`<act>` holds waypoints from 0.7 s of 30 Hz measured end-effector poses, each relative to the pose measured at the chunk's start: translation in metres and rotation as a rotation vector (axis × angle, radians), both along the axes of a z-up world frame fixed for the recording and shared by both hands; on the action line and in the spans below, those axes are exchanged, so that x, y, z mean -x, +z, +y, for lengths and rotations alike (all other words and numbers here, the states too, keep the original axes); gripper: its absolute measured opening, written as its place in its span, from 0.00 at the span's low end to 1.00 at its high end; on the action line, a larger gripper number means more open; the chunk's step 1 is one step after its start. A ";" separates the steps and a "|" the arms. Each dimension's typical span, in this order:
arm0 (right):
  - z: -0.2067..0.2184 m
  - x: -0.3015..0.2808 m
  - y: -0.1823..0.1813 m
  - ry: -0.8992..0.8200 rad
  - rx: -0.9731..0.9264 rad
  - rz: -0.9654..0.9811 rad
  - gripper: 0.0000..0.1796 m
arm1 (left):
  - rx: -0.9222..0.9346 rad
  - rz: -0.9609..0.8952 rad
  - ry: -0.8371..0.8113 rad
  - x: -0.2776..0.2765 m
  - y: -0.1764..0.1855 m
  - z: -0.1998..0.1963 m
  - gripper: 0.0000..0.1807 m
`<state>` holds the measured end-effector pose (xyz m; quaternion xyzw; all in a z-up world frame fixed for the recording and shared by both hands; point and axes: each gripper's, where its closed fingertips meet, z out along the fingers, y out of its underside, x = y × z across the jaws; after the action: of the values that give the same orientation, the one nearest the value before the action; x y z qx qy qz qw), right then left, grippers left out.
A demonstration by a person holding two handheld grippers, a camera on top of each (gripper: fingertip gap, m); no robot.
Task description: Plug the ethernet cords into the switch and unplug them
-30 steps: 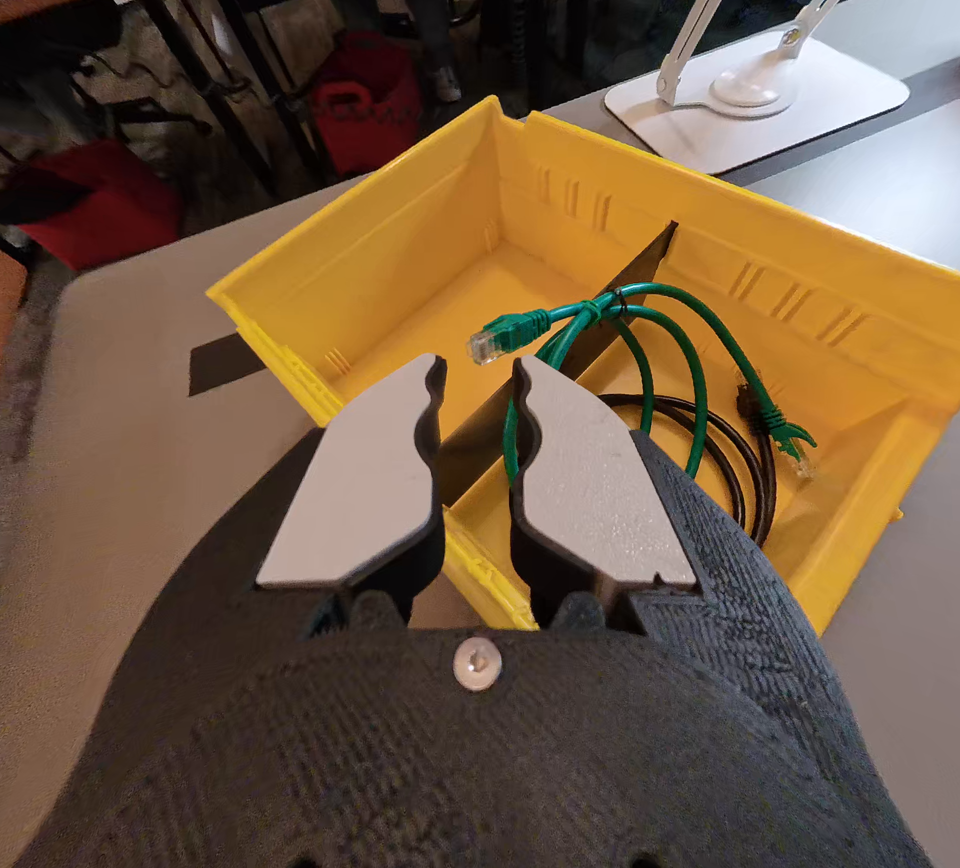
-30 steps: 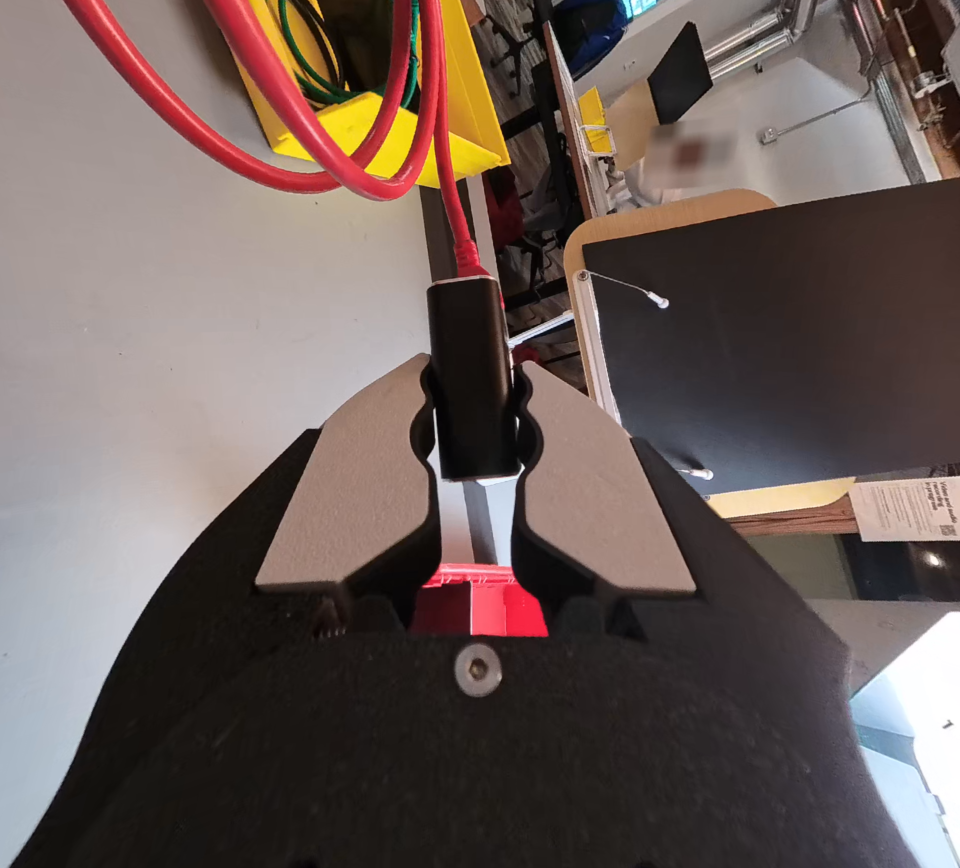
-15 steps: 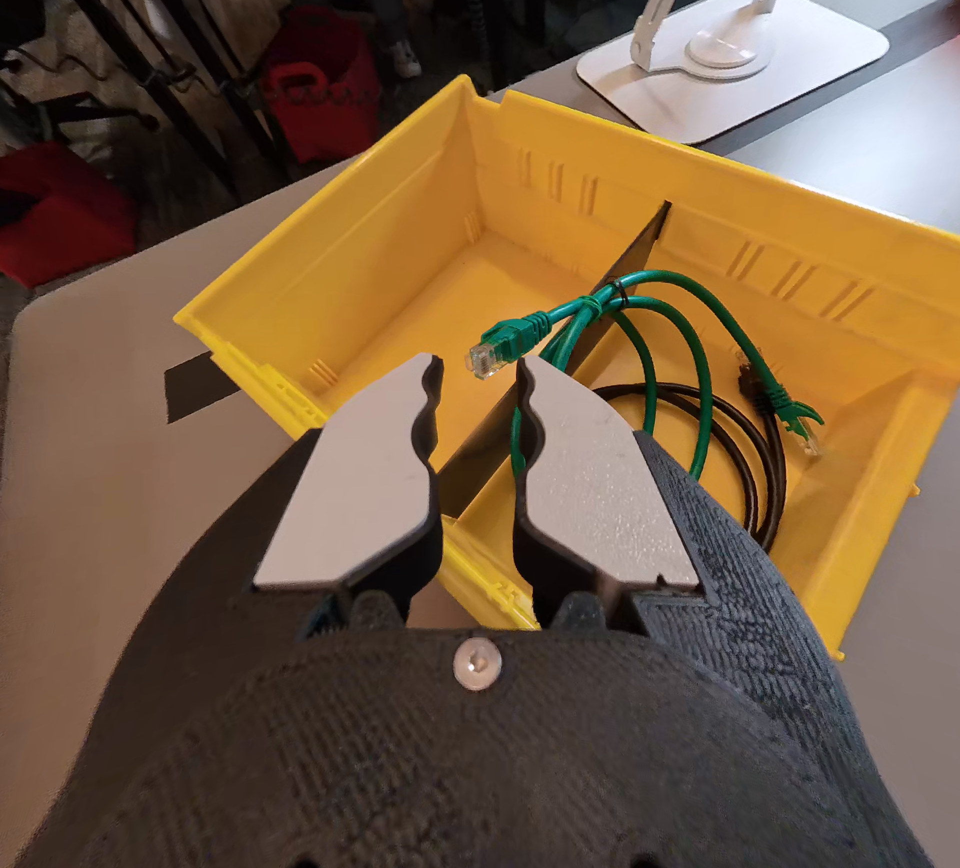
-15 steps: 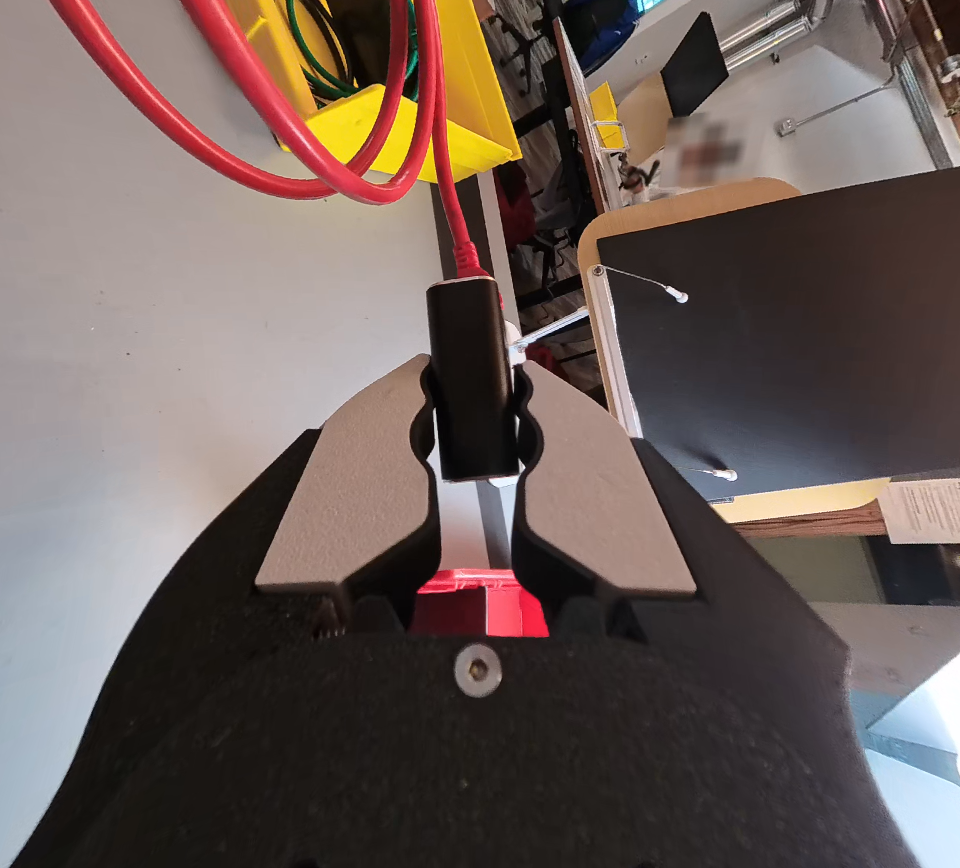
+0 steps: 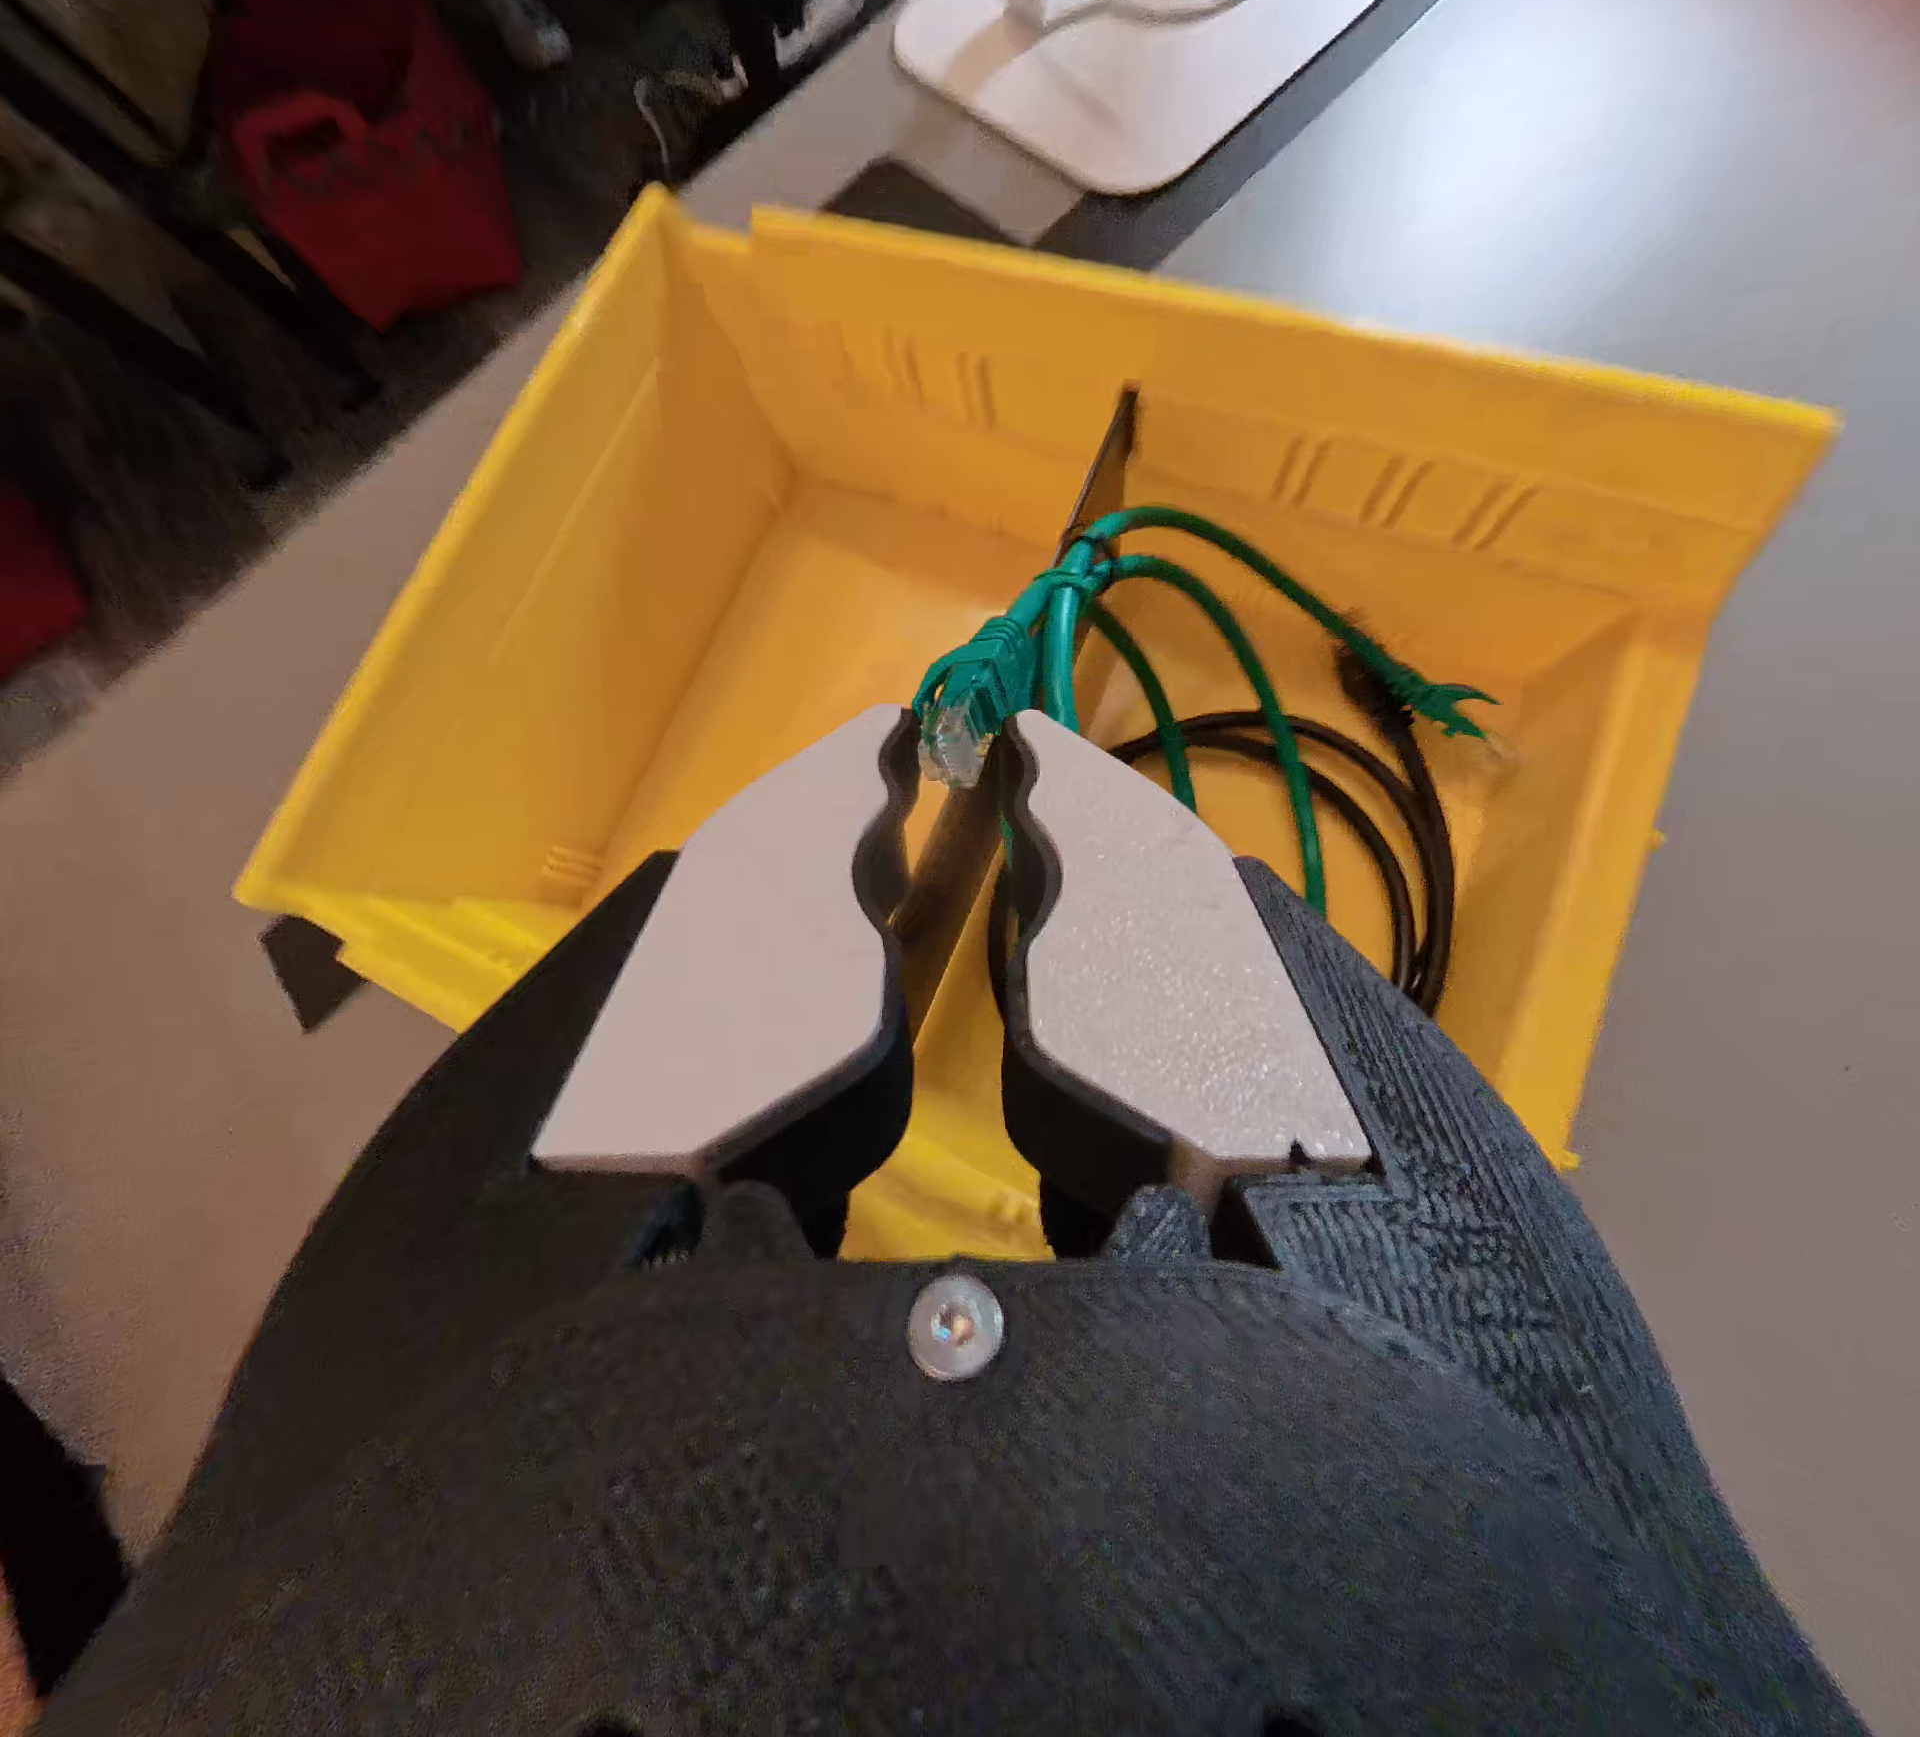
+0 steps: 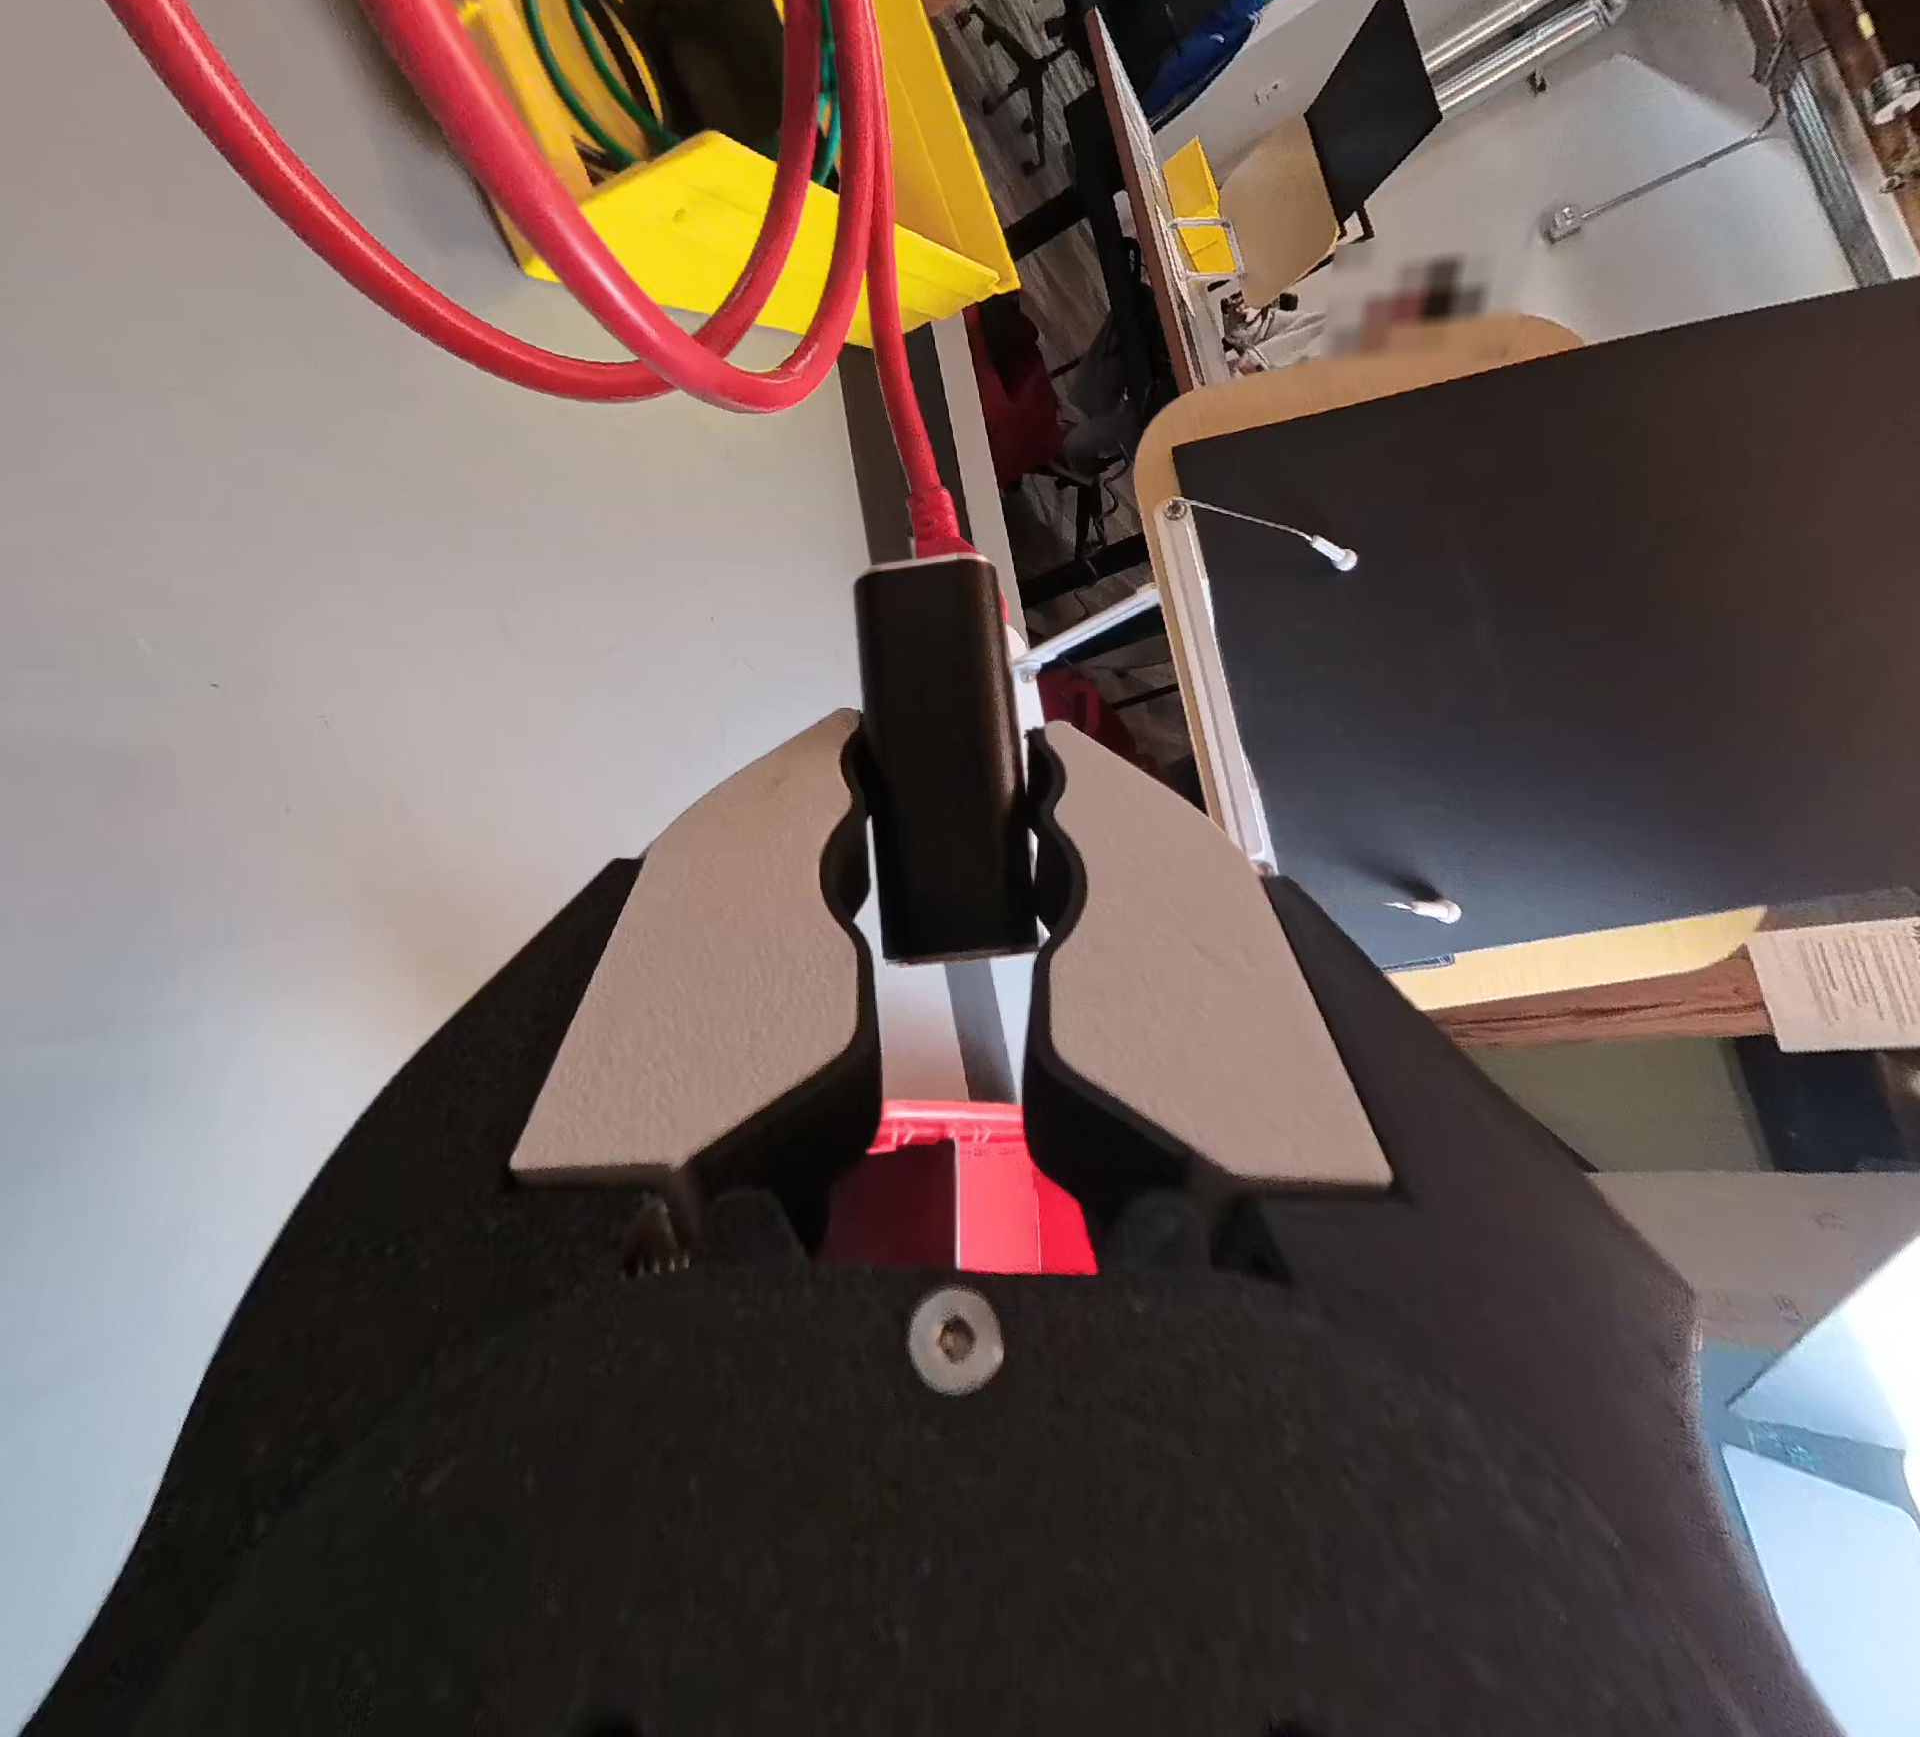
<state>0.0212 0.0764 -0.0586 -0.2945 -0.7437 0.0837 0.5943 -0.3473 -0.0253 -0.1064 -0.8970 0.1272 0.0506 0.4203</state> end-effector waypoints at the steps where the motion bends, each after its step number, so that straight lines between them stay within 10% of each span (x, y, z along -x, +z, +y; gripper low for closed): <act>1: 0.002 -0.002 0.002 -0.007 -0.002 0.004 0.15 | -0.031 0.039 -0.011 -0.007 0.012 0.000 0.08; 12: 0.032 -0.039 0.045 -0.122 -0.013 0.112 0.15 | -0.510 0.440 -0.179 -0.141 0.161 -0.032 0.08; 21: 0.054 -0.061 0.057 -0.201 0.013 0.149 0.15 | -0.691 0.553 -0.474 -0.287 0.055 -0.052 0.08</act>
<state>0.0827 0.1309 -0.0014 -0.3642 -0.6637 0.0500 0.6514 -0.0601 -0.0770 -0.0514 -0.6049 0.4101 0.2285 0.6431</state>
